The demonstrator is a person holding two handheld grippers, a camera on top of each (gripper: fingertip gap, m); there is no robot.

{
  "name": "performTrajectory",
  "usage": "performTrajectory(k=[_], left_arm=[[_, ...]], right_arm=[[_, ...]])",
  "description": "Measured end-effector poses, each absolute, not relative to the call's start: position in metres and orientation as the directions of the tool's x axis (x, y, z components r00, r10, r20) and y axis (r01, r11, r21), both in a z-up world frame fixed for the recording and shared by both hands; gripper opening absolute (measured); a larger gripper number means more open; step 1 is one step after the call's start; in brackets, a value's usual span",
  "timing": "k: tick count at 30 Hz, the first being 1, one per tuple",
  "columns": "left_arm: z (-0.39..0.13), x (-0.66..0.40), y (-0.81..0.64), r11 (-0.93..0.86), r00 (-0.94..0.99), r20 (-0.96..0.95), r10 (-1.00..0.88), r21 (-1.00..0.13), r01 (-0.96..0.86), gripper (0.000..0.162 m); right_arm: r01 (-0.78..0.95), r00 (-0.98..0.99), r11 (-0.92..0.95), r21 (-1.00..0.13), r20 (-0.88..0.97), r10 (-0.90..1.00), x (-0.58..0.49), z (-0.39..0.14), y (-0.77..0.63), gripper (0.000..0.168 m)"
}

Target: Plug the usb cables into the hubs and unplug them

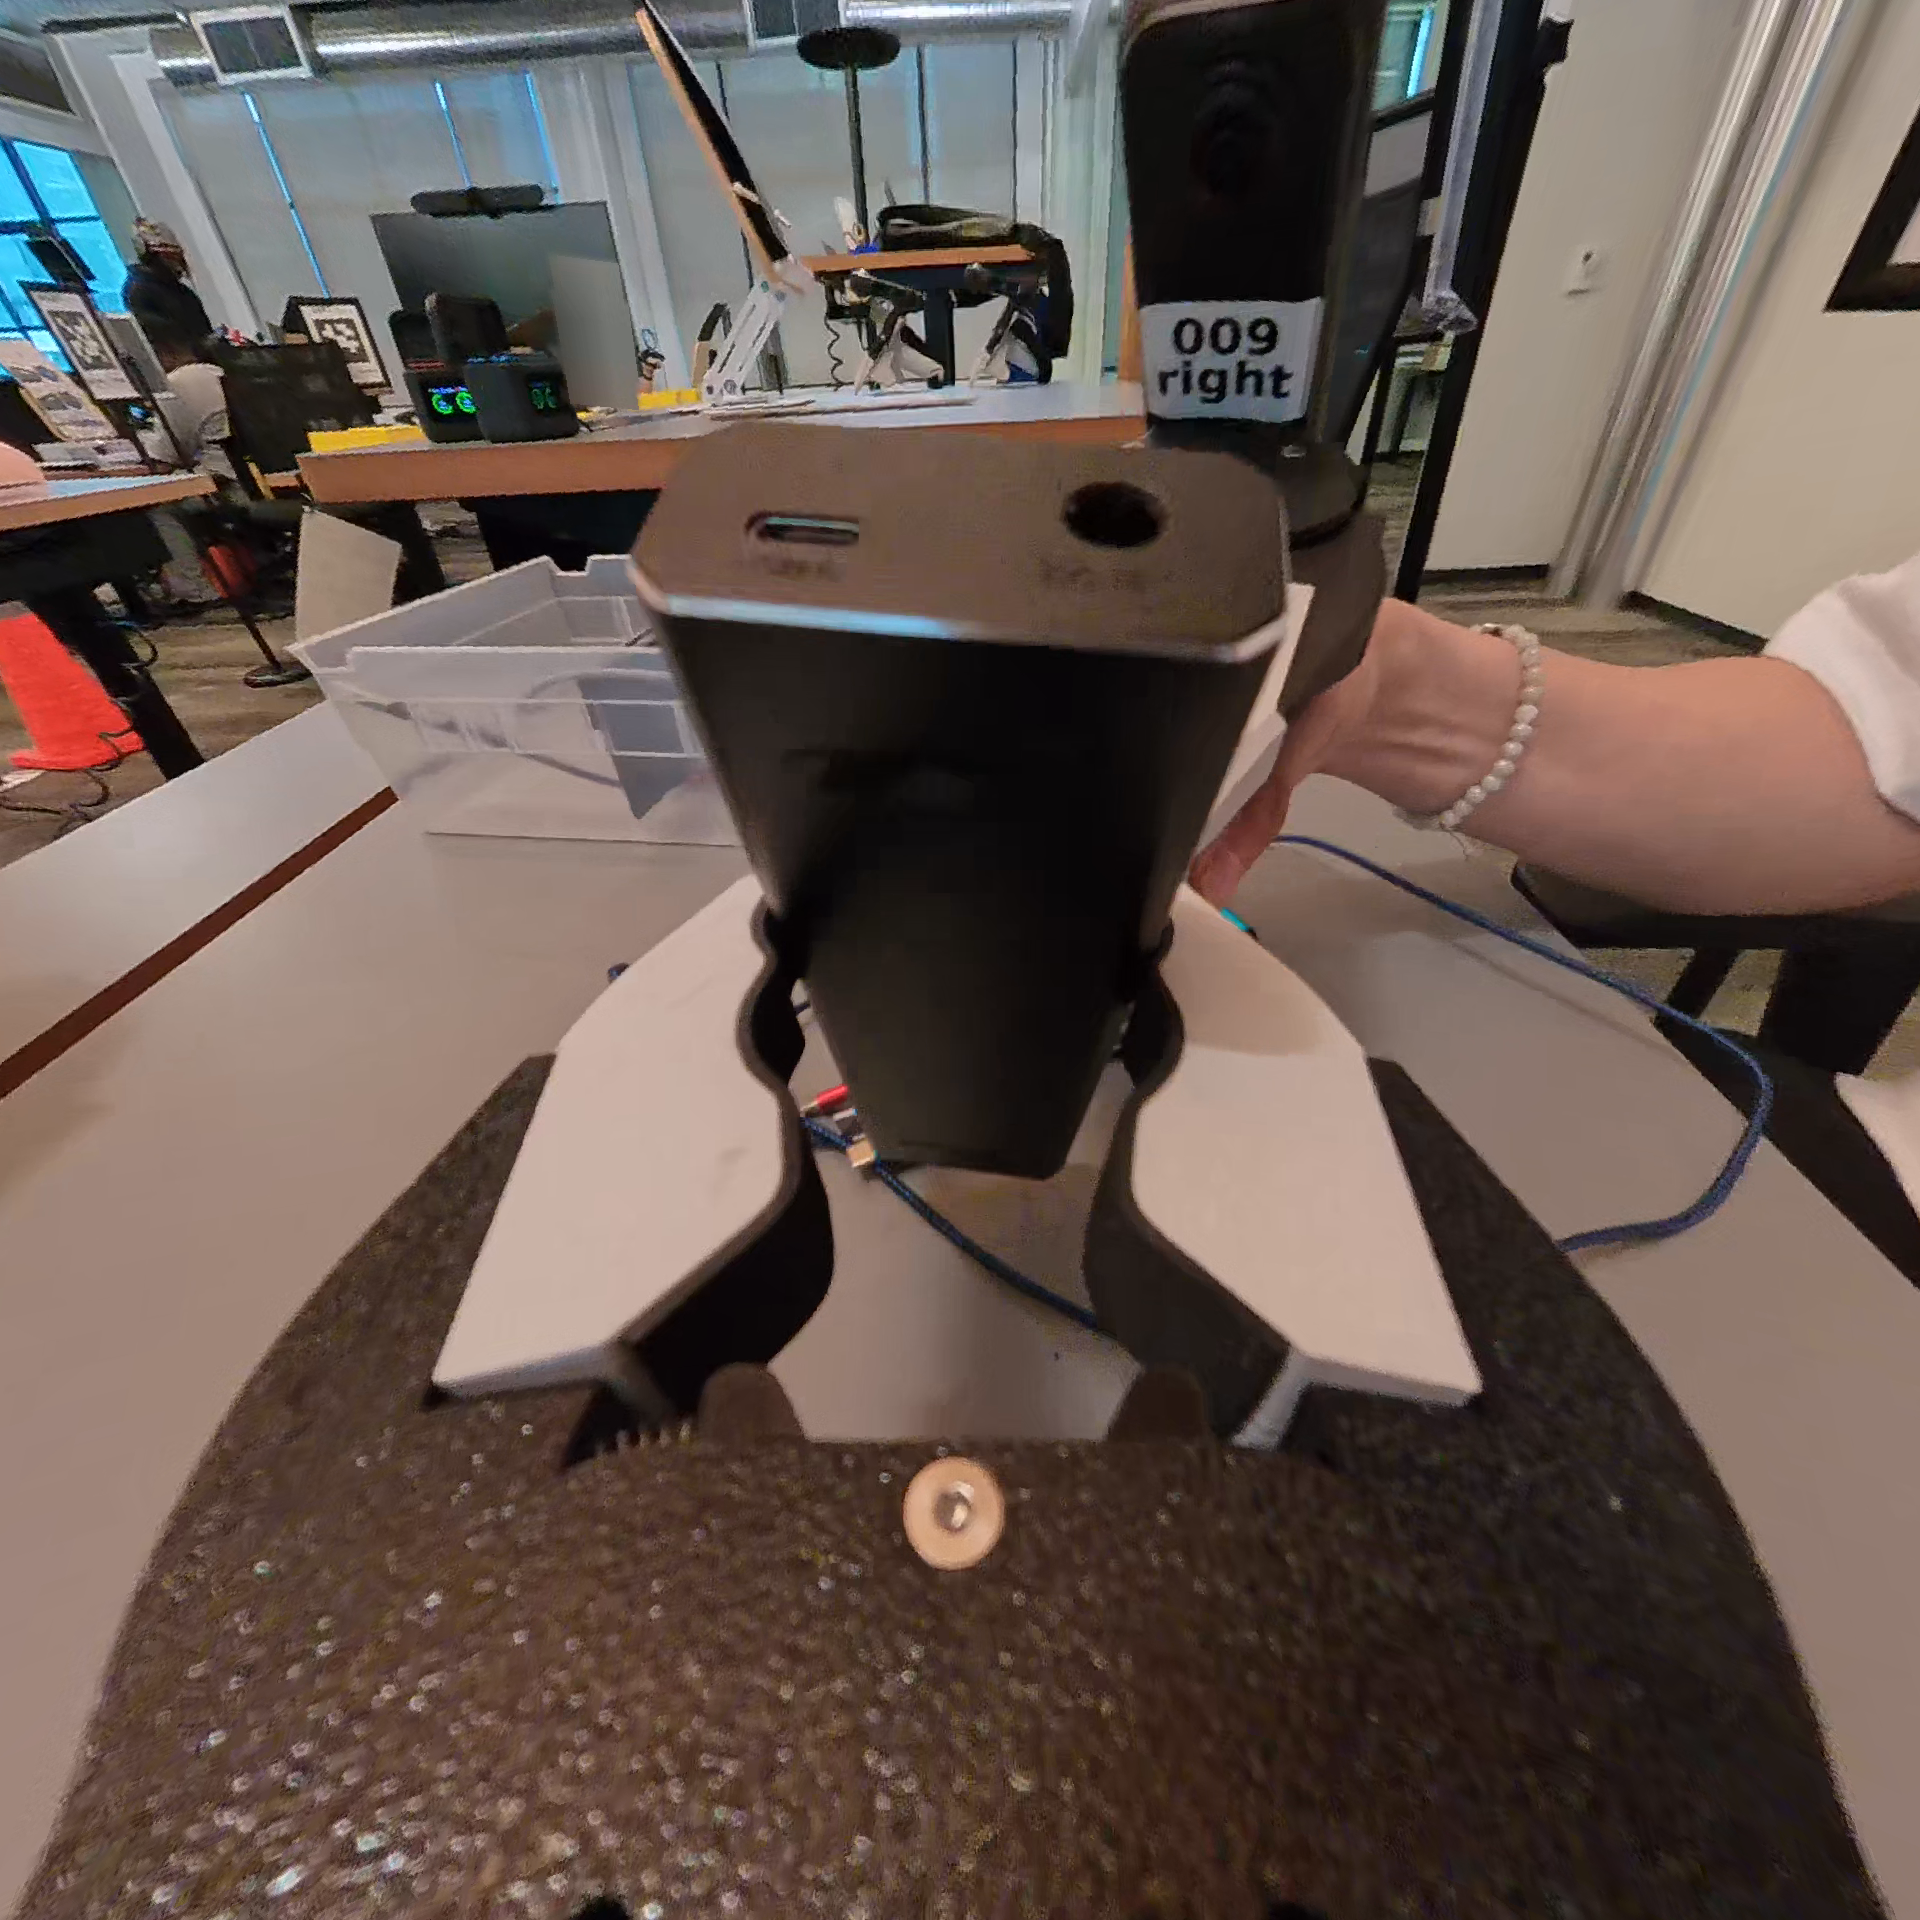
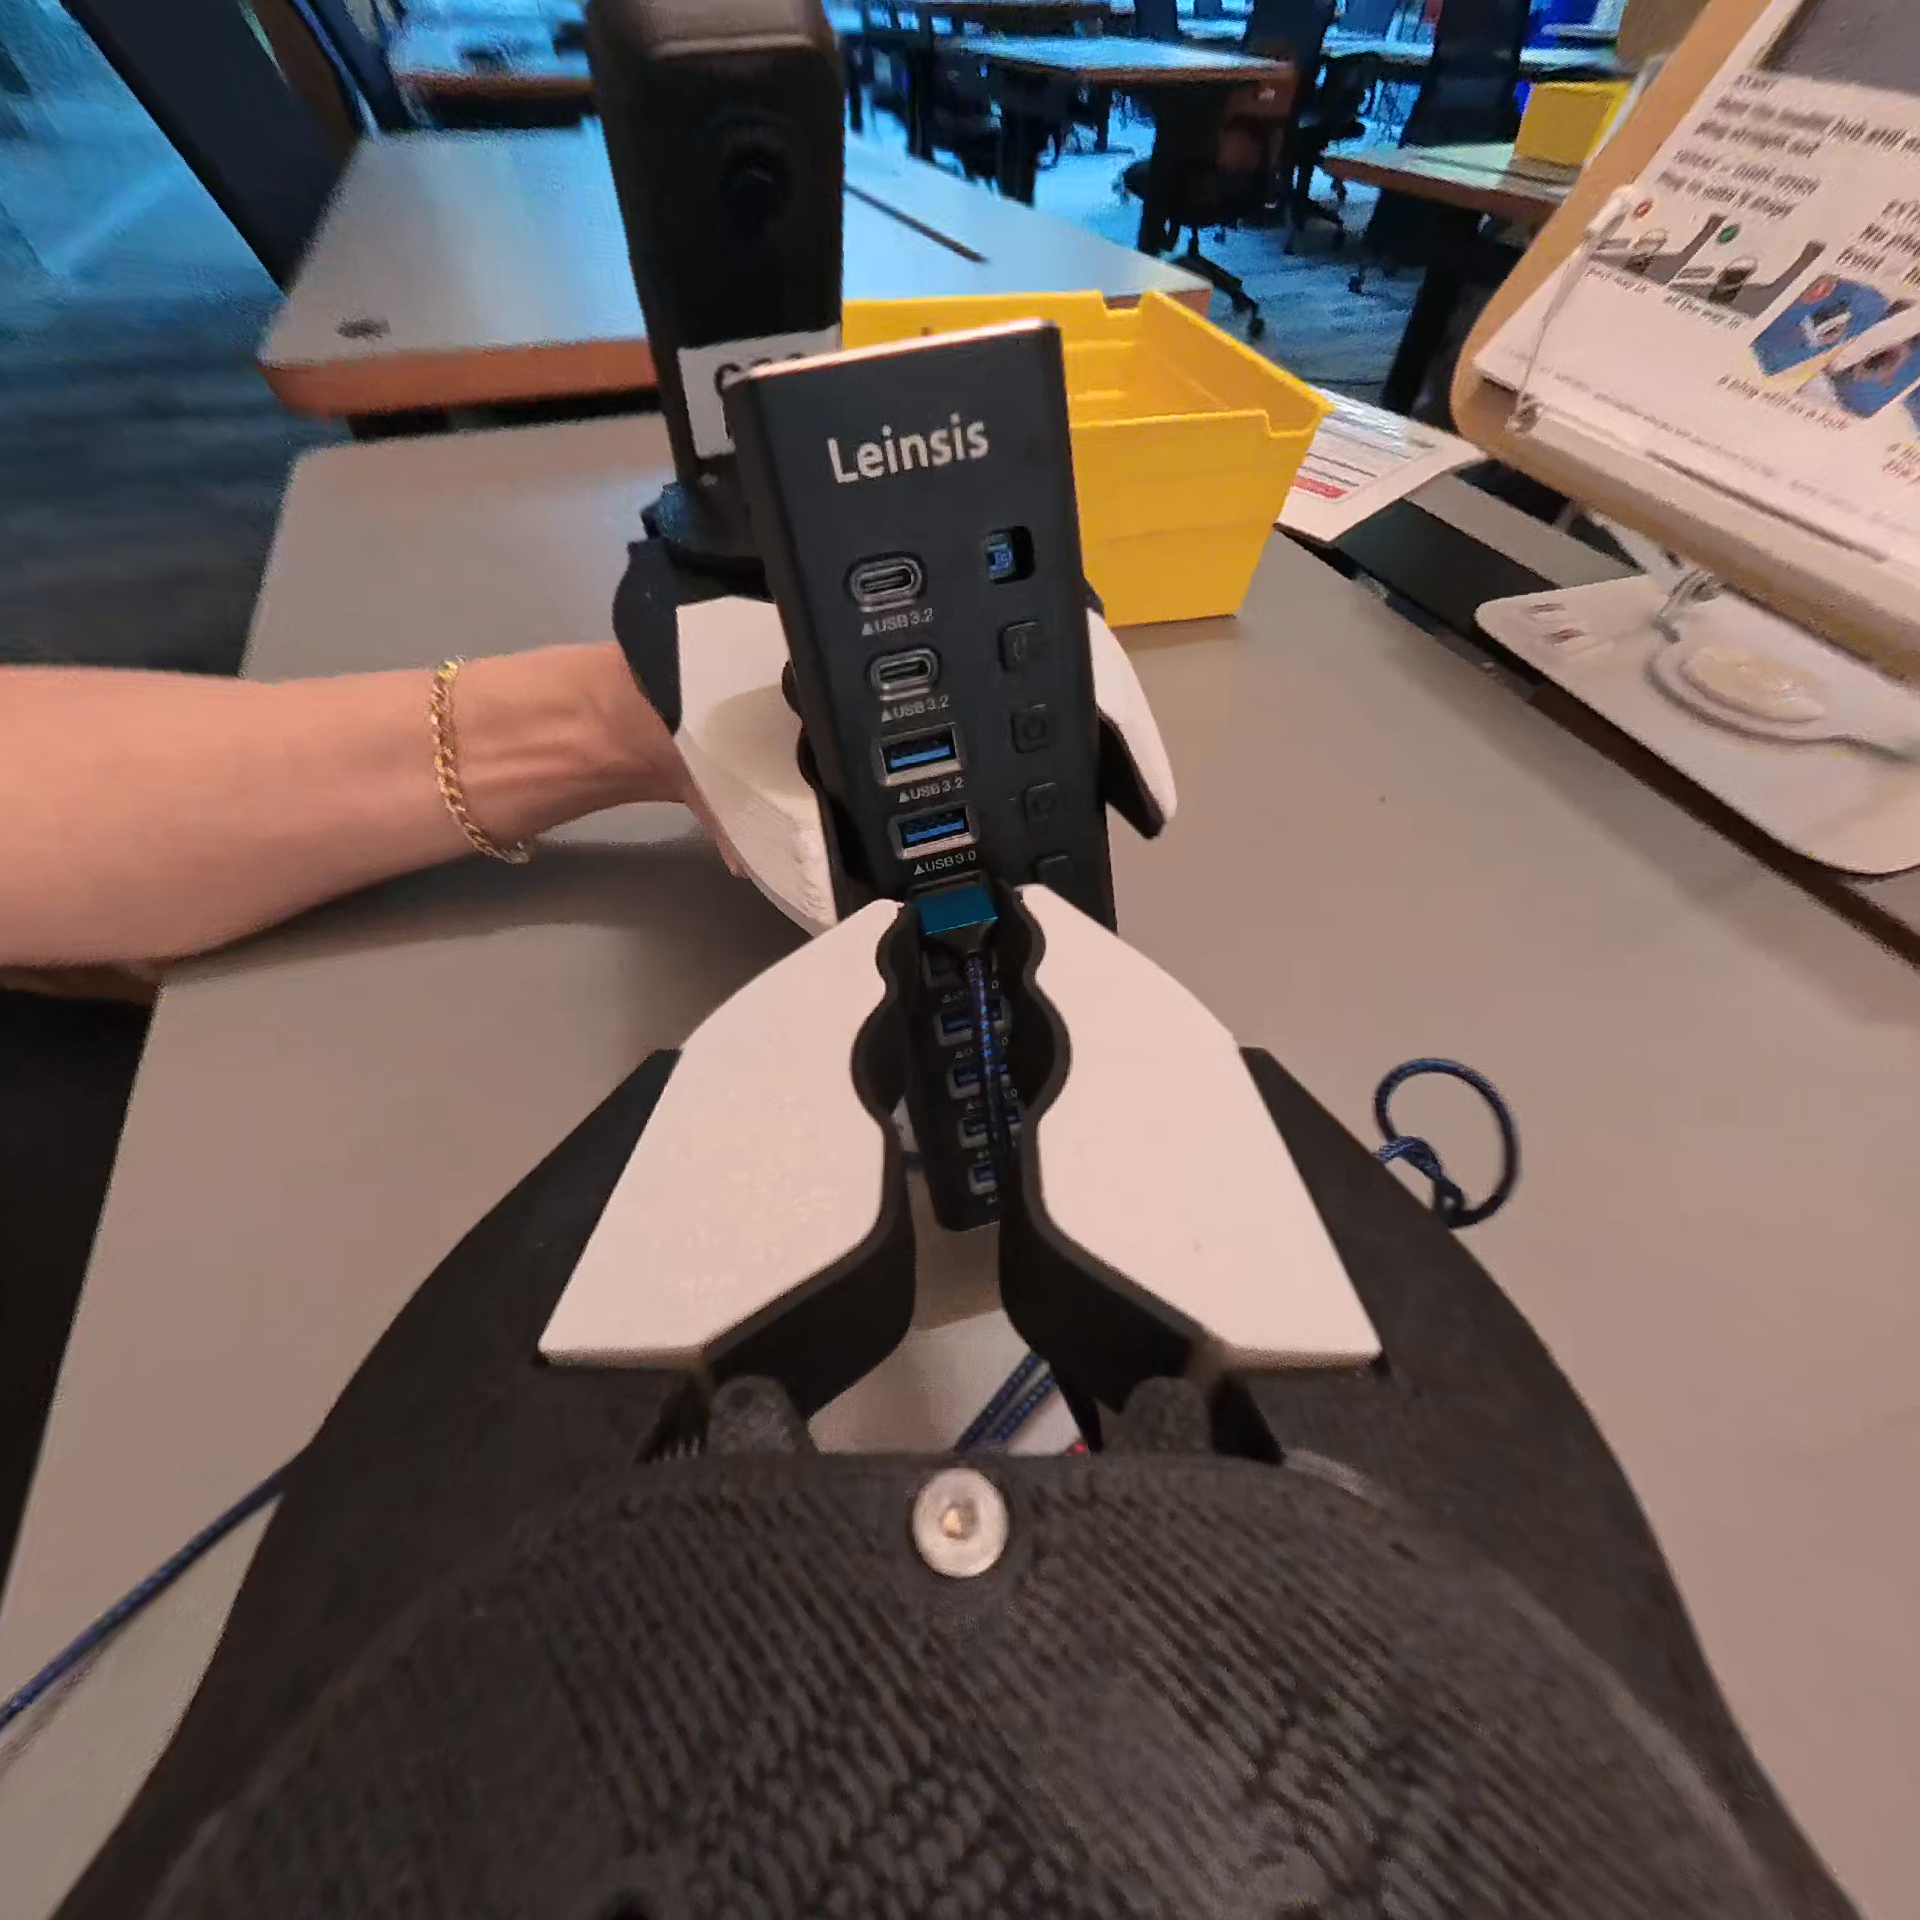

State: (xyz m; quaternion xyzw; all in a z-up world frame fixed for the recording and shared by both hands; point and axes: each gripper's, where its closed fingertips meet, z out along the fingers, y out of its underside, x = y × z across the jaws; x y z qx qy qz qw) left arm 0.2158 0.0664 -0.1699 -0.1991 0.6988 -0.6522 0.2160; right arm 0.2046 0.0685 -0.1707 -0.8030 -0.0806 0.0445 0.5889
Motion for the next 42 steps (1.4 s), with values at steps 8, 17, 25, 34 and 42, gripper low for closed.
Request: performTrajectory(k=[8, 17, 25, 34, 42], left_arm=[[-0.175, 0.218, 0.066, 0.09, -0.824, -0.042, -0.566, -0.996, -0.011, 0.06], [-0.177, 0.219, 0.064, 0.082, -0.827, -0.01, -0.562, -0.996, -0.043, 0.06], [-0.187, 0.217, 0.05, 0.158, -0.842, 0.007, -0.539, -0.981, -0.109, 0.06], [-0.186, 0.216, 0.047, 0.156, -0.854, -0.005, -0.521, -0.984, -0.09, 0.06], [-0.189, 0.219, 0.043, 0.2, -0.842, -0.045, -0.538, -0.977, -0.076, 0.06]], right_arm=[[0.146, 0.981, -0.342, -0.928, 0.092, 0.169, 0.208, -0.175, 0.067, 0.017], [0.119, 0.985, -0.347, -0.93, 0.067, 0.158, 0.21, -0.177, 0.066, 0.016], [-0.009, 0.963, -0.314, -0.949, -0.093, 0.253, 0.209, -0.184, 0.051, 0.016], [0.067, 0.971, -0.367, -0.928, -0.025, 0.239, 0.208, -0.183, 0.046, 0.016], [0.105, 0.972, -0.394, -0.913, 0.012, 0.233, 0.211, -0.186, 0.041, 0.016]])
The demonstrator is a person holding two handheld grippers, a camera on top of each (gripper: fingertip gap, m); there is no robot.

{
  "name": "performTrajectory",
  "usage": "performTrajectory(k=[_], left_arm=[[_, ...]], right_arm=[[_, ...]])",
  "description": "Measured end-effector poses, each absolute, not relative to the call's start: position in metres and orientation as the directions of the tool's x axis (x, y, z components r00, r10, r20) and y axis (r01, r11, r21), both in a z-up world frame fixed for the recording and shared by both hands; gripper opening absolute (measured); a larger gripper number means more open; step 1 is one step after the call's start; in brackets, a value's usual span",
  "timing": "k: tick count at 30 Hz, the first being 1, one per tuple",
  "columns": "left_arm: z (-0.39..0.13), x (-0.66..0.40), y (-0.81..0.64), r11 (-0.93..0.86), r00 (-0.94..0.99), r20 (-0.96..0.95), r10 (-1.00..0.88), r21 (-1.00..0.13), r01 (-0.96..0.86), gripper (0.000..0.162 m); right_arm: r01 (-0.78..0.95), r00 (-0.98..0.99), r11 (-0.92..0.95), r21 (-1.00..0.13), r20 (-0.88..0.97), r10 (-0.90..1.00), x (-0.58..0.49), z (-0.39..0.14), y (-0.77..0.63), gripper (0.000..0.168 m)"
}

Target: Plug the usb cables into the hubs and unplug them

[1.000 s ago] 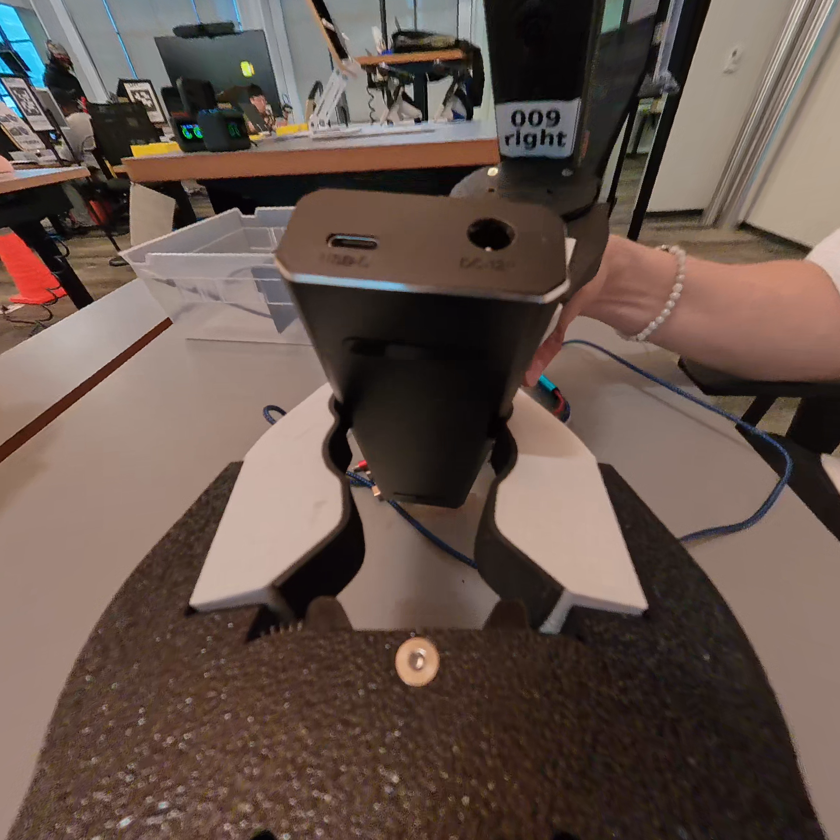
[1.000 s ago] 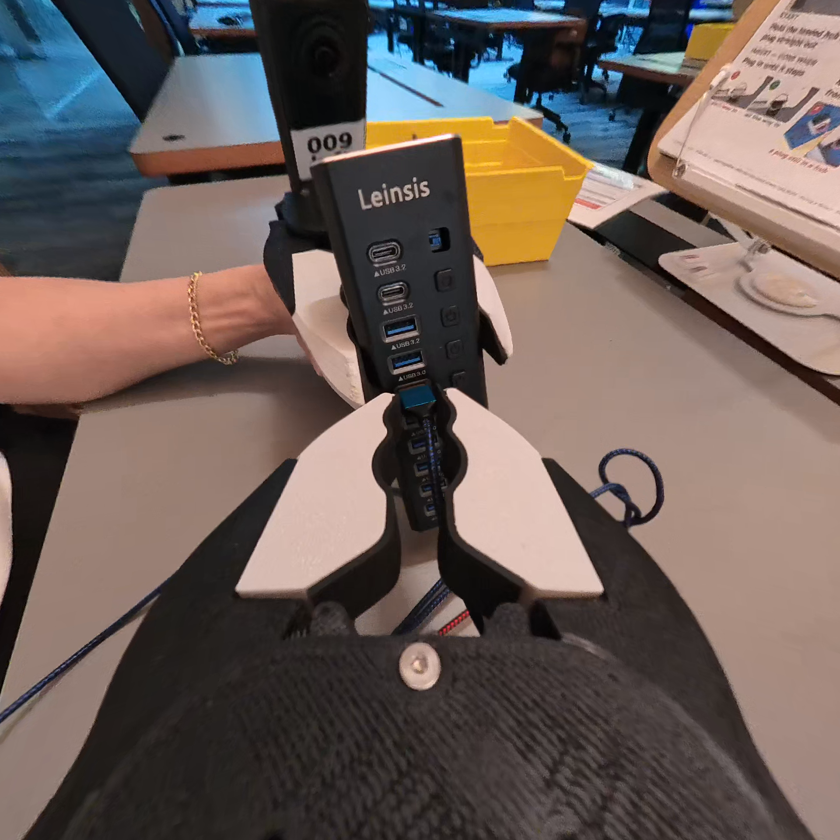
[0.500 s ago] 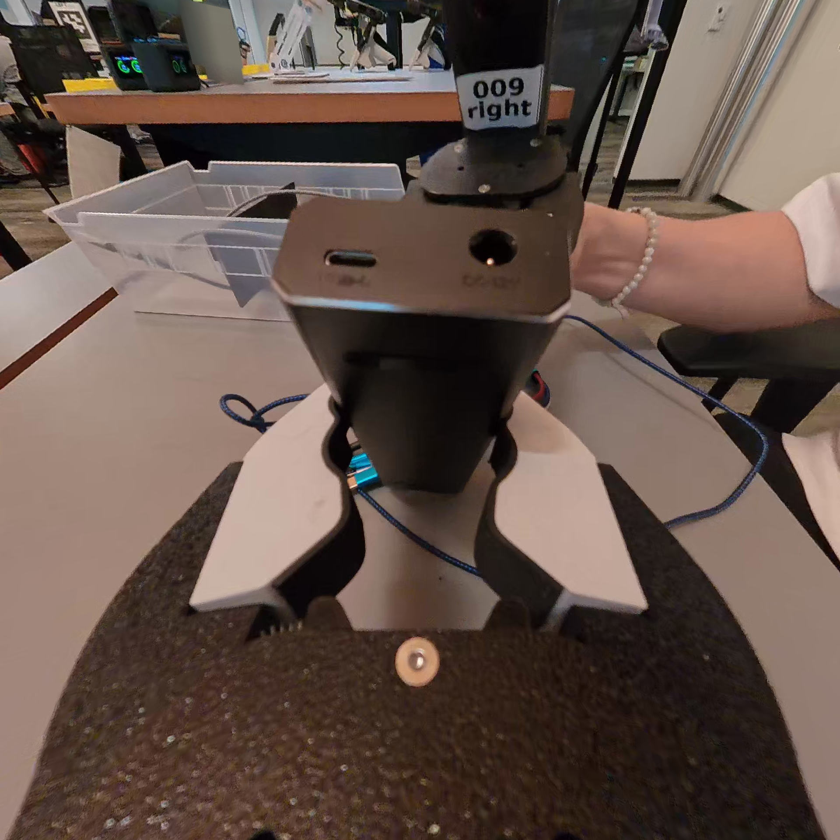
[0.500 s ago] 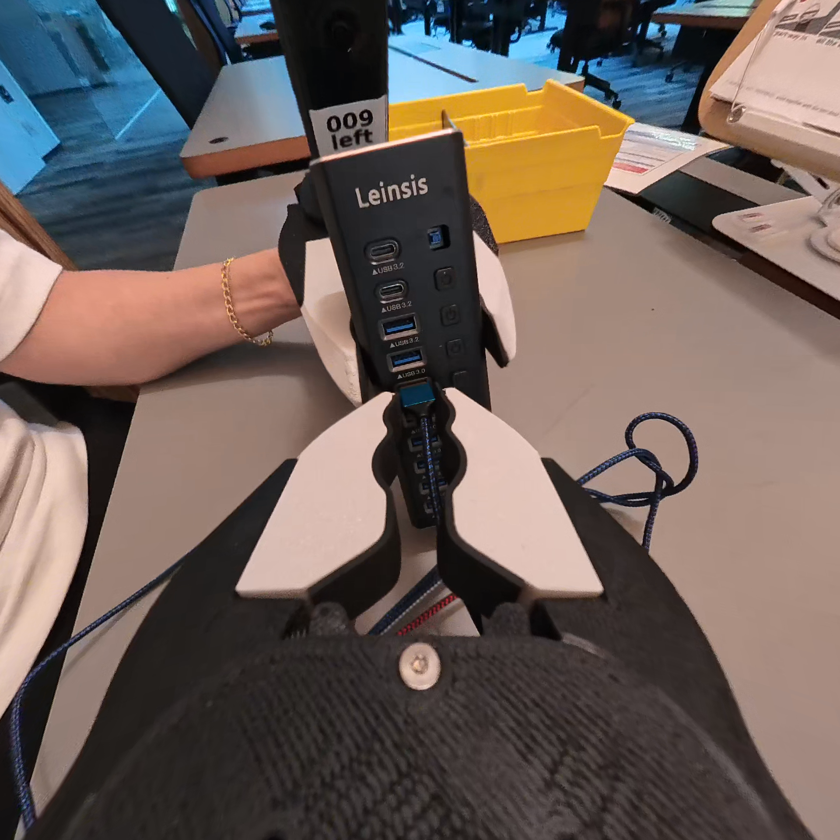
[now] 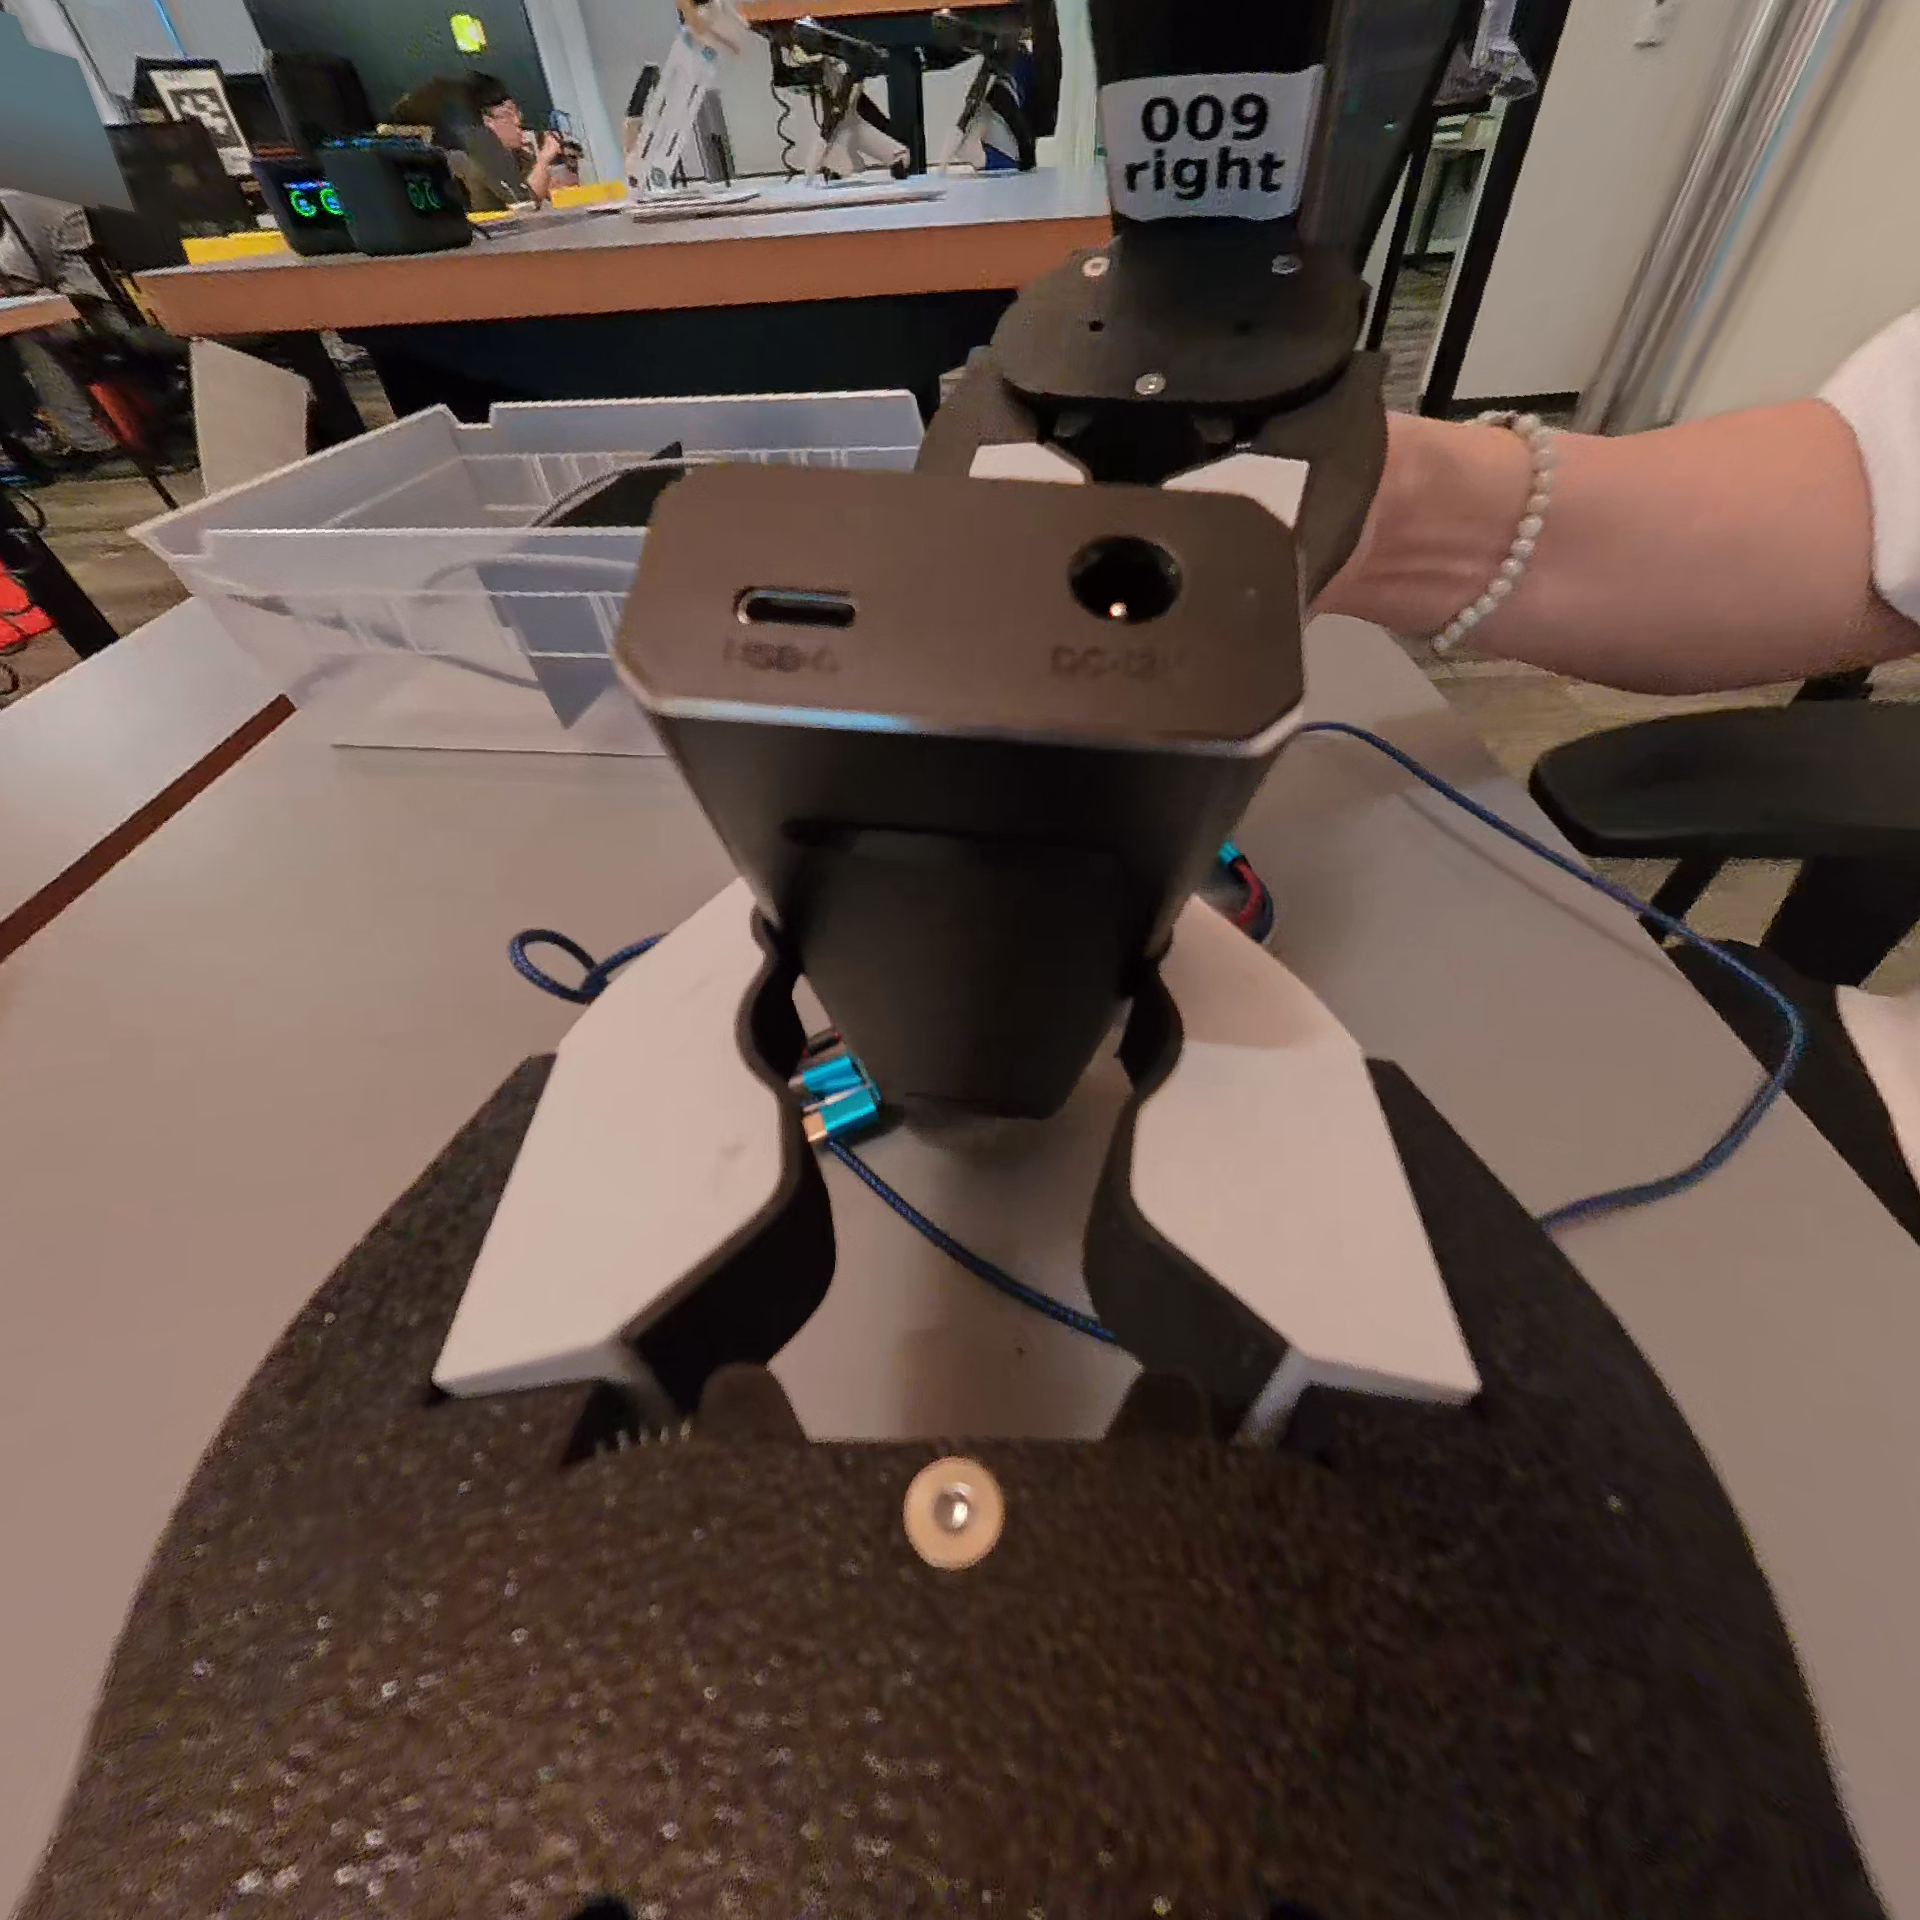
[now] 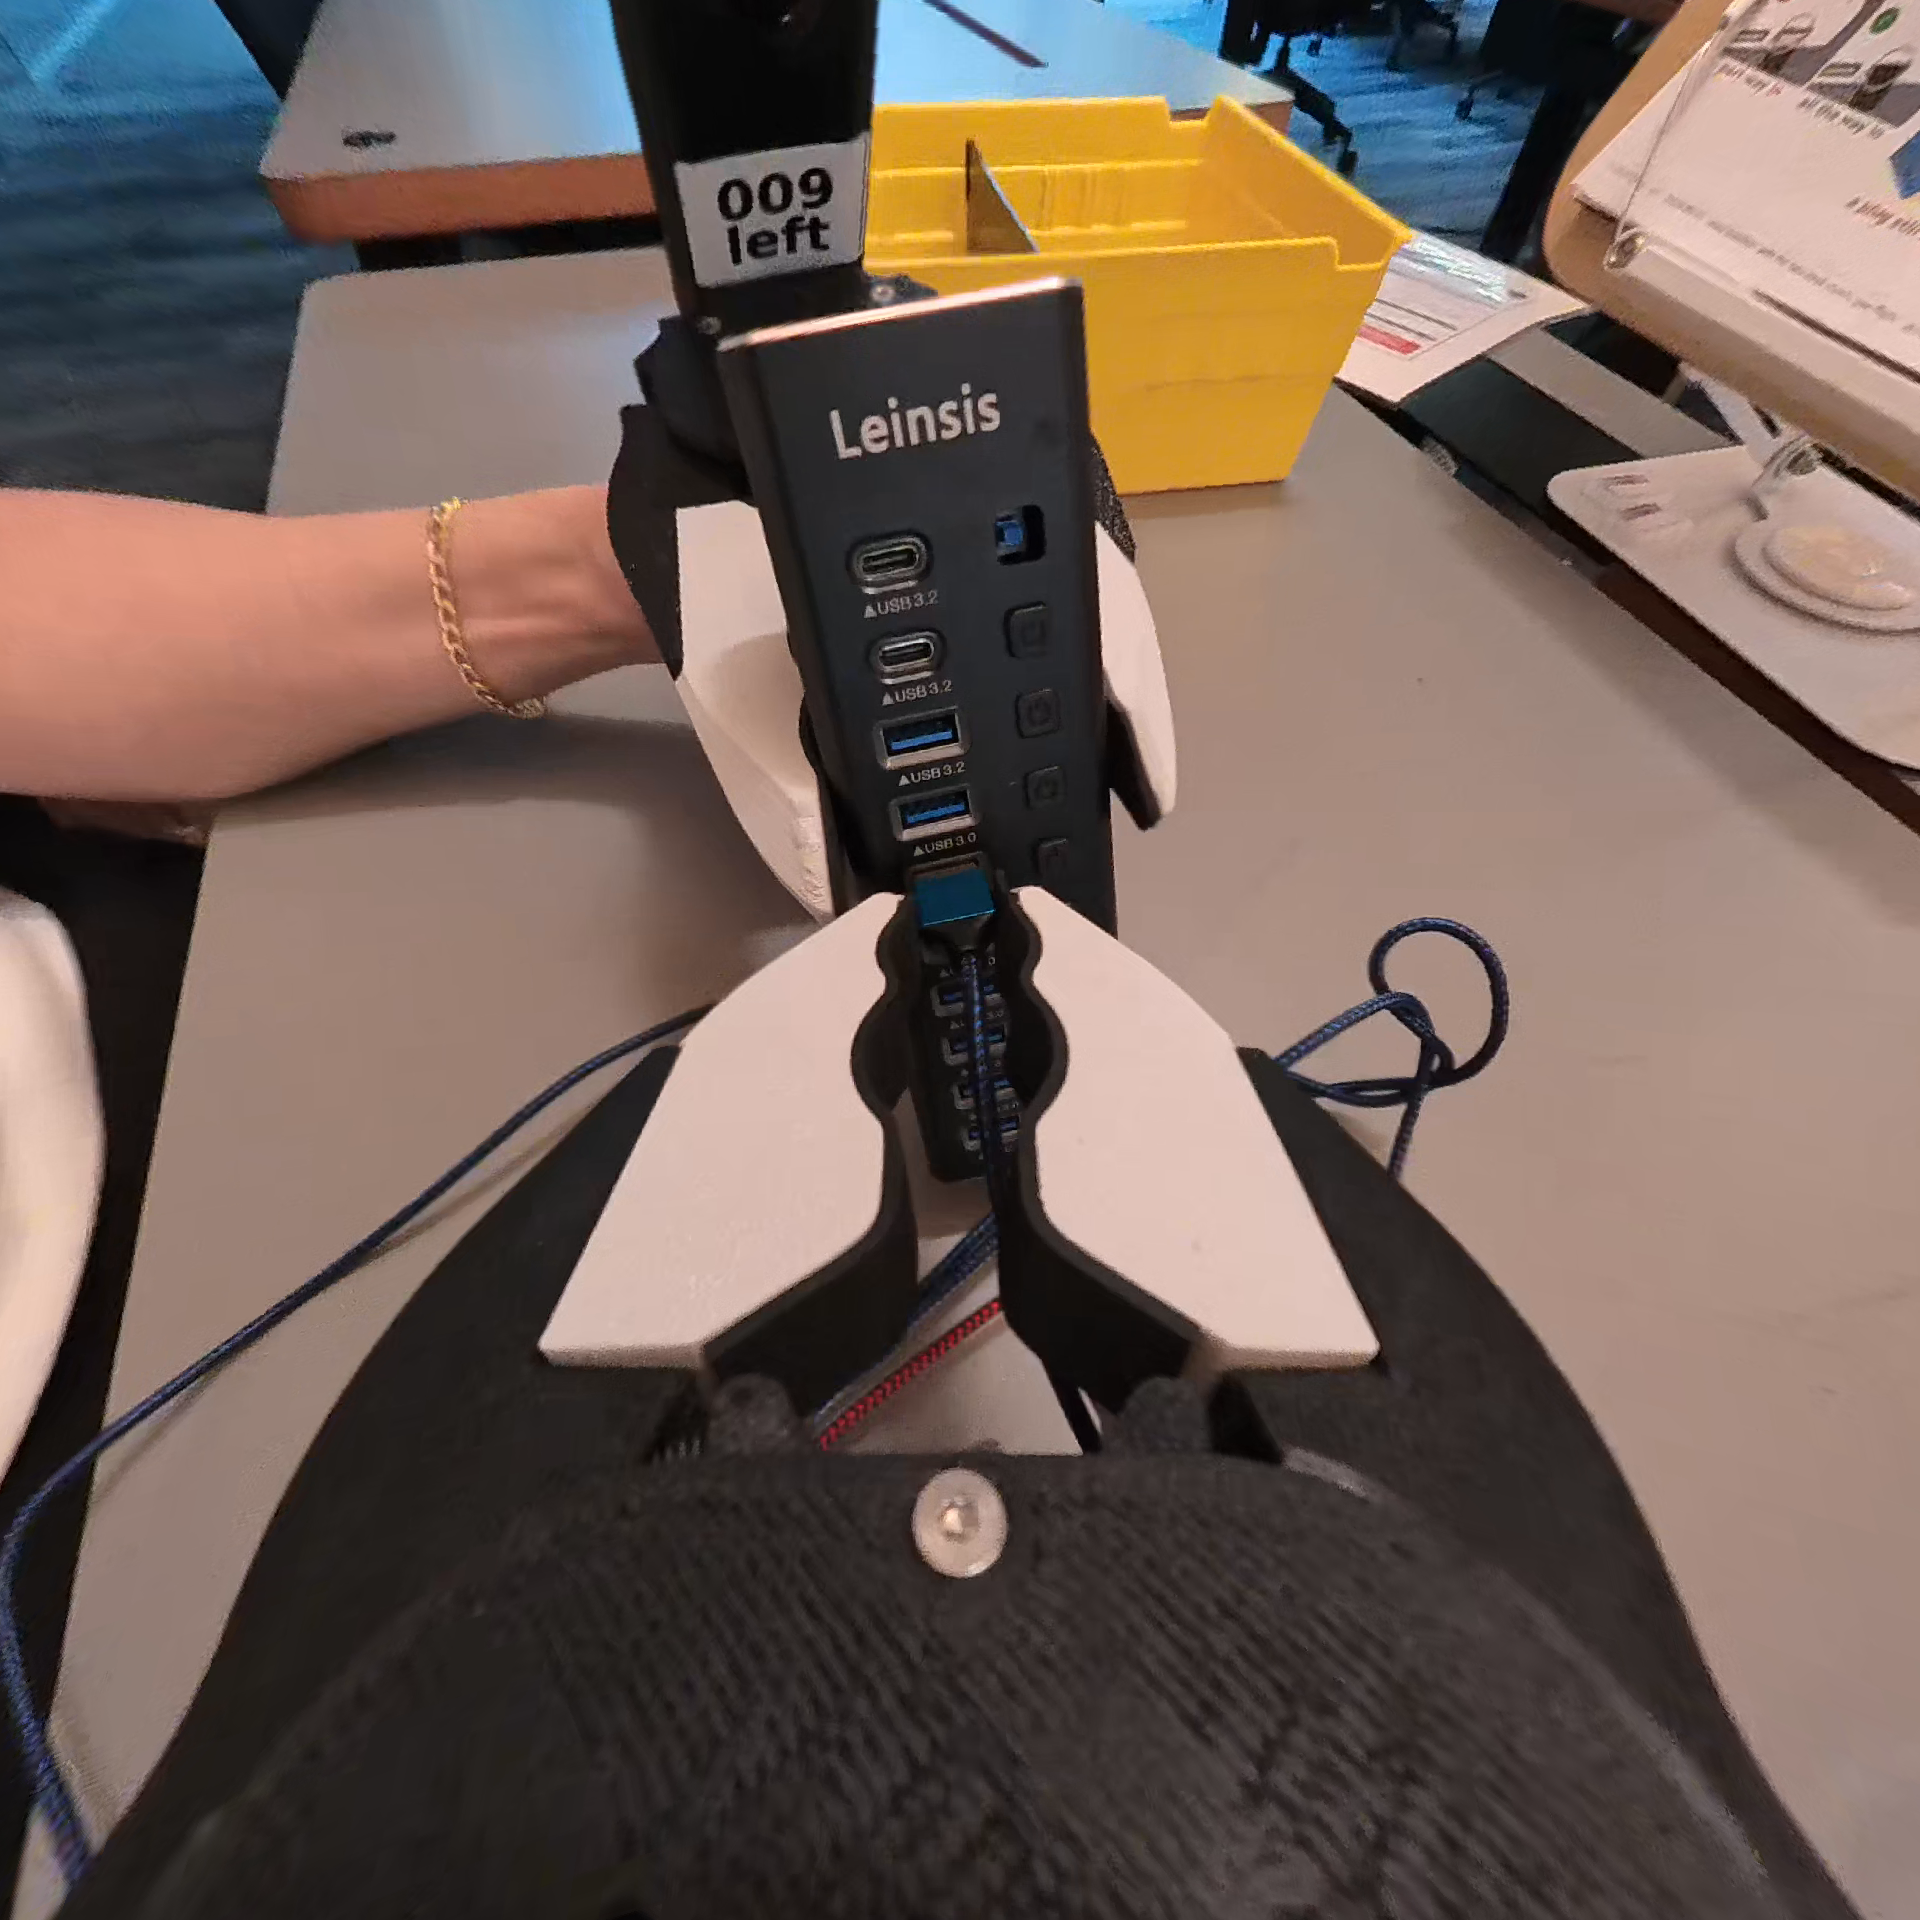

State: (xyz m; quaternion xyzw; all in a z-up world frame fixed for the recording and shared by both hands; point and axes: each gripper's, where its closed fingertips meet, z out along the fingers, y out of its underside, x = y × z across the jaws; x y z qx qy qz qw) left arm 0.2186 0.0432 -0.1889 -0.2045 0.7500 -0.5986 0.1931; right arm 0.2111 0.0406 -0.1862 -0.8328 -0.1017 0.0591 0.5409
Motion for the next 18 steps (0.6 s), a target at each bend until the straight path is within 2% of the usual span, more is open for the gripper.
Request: performTrajectory(k=[7, 18], left_arm=[[-0.179, 0.212, 0.038, 0.184, -0.858, -0.068, -0.509, -0.982, -0.032, 0.06], [-0.172, 0.213, 0.041, 0.193, -0.834, -0.092, -0.545, -0.981, -0.018, 0.06]], right_arm=[[0.181, 0.967, -0.407, -0.895, 0.085, 0.241, 0.203, -0.177, 0.036, 0.016], [0.06, 0.974, -0.33, -0.942, -0.017, 0.226, 0.205, -0.169, 0.037, 0.016]])
